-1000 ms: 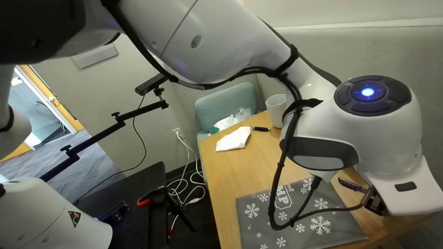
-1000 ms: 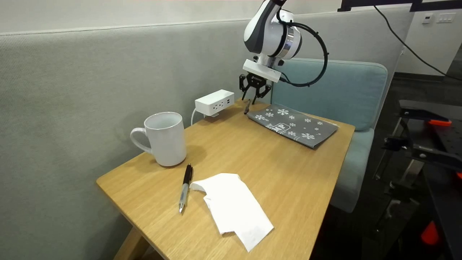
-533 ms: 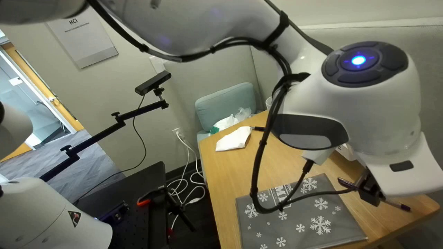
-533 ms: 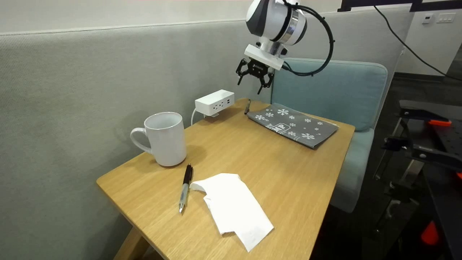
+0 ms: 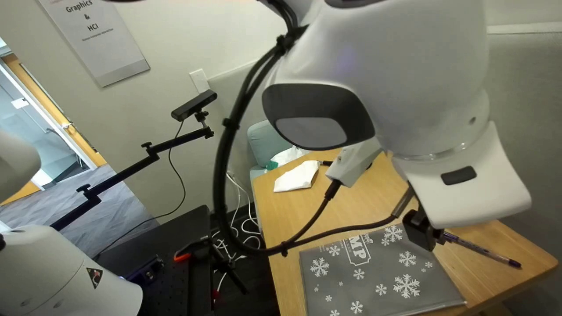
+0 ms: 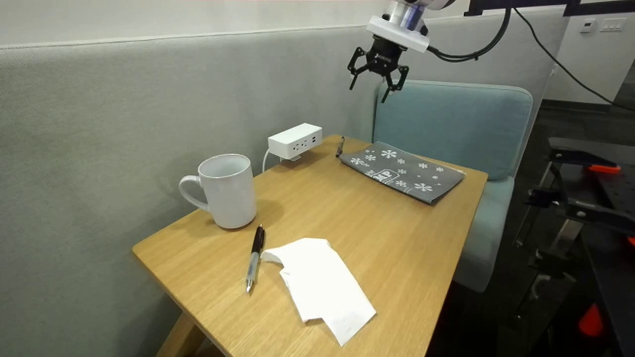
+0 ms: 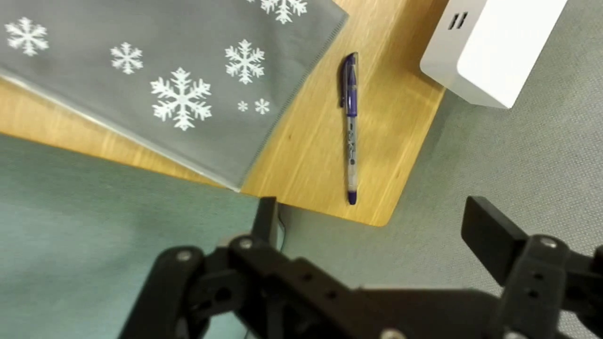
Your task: Move the blue pen to the right
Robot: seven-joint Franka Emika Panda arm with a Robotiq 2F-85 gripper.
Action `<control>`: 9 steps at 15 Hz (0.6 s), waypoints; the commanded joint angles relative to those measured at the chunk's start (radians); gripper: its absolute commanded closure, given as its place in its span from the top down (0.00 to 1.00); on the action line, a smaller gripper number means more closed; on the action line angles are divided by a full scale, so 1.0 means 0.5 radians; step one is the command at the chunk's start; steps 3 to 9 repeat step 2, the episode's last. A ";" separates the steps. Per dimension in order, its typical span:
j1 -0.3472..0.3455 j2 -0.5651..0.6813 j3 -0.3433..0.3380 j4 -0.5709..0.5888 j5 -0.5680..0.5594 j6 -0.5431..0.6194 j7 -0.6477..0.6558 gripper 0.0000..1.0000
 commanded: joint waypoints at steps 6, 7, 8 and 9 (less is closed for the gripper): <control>0.203 -0.262 -0.219 -0.260 -0.166 -0.077 0.136 1.00; 0.203 -0.262 -0.219 -0.260 -0.166 -0.077 0.136 1.00; 0.203 -0.262 -0.219 -0.260 -0.166 -0.077 0.136 1.00; 0.203 -0.262 -0.219 -0.260 -0.166 -0.077 0.136 1.00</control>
